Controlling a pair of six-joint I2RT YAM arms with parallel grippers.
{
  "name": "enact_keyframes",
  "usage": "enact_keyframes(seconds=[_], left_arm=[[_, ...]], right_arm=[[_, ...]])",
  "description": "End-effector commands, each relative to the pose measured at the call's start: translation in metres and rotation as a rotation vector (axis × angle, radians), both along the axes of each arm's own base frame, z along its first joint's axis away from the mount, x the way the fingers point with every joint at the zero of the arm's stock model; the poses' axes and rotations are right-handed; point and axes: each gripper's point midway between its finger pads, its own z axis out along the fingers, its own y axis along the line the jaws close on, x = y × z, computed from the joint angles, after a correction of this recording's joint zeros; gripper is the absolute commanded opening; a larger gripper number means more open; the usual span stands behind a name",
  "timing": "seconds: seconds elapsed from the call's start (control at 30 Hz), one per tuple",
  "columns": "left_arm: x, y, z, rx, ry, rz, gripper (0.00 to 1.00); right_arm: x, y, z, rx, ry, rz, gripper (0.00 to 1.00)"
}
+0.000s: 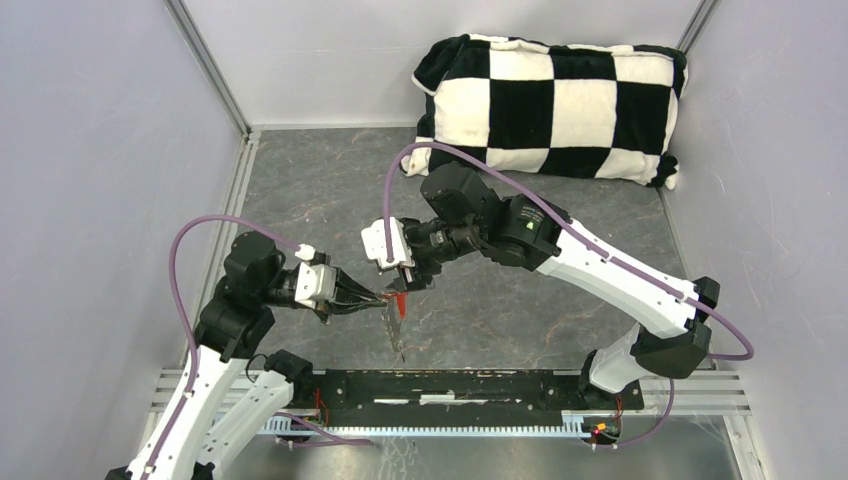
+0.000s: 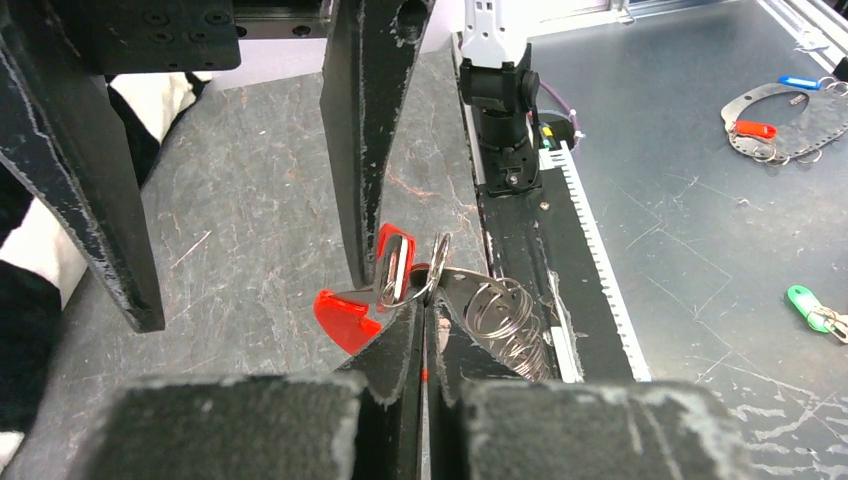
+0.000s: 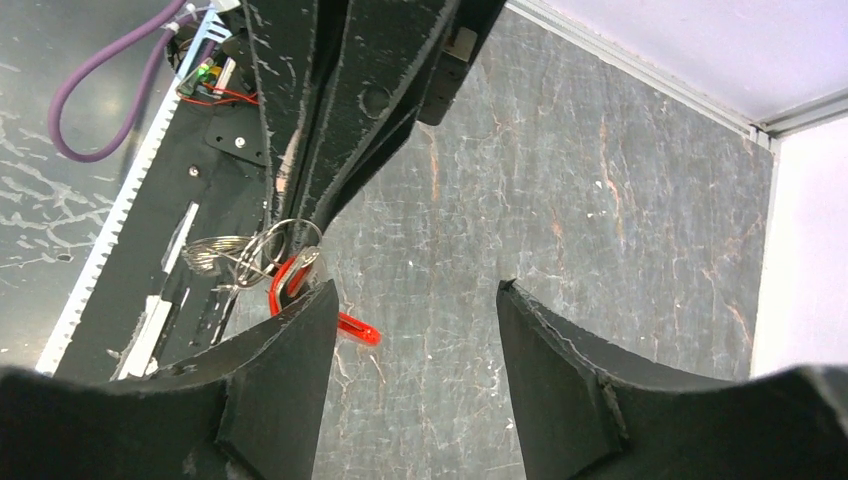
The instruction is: Put the keys on the keyring
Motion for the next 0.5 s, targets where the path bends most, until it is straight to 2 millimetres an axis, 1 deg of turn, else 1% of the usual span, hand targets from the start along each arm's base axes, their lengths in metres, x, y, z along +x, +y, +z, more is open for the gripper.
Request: enact_keyframes(seconds=[0.0, 0.1, 0.2, 0.3, 0.43, 0.47], left_arm=[[0.000, -0.001, 0.012, -0.025, -0.025, 0.006, 0.02], [-0.001, 0.000, 0.011, -0.025, -0.025, 0.008, 0.02], [-0.001, 0.000, 0.011, -0.026, -0.029, 0.009, 0.02], [0.000, 0.000, 0.010, -0.024, -0.031, 0.012, 0.02], [0.000, 0.000, 0.010, -0.023, -0.030, 0.016, 0.02], [0.001, 0.000, 0.010, -0.022, -0.027, 0.021, 0.02]], right_arm=[[0.008, -0.002, 0.023, 0.067, -0.029, -0.044, 0.67], [0.009, -0.001, 0.029, 0.086, -0.038, -0.046, 0.68], [0.010, -0.001, 0.032, 0.101, -0.048, -0.047, 0.68], [0.015, -0.001, 0.039, 0.131, -0.071, -0.070, 0.68], [0.028, -0.005, 0.061, 0.232, -0.125, -0.159, 0.68], [0.028, -0.007, 0.069, 0.263, -0.135, -0.174, 0.67]])
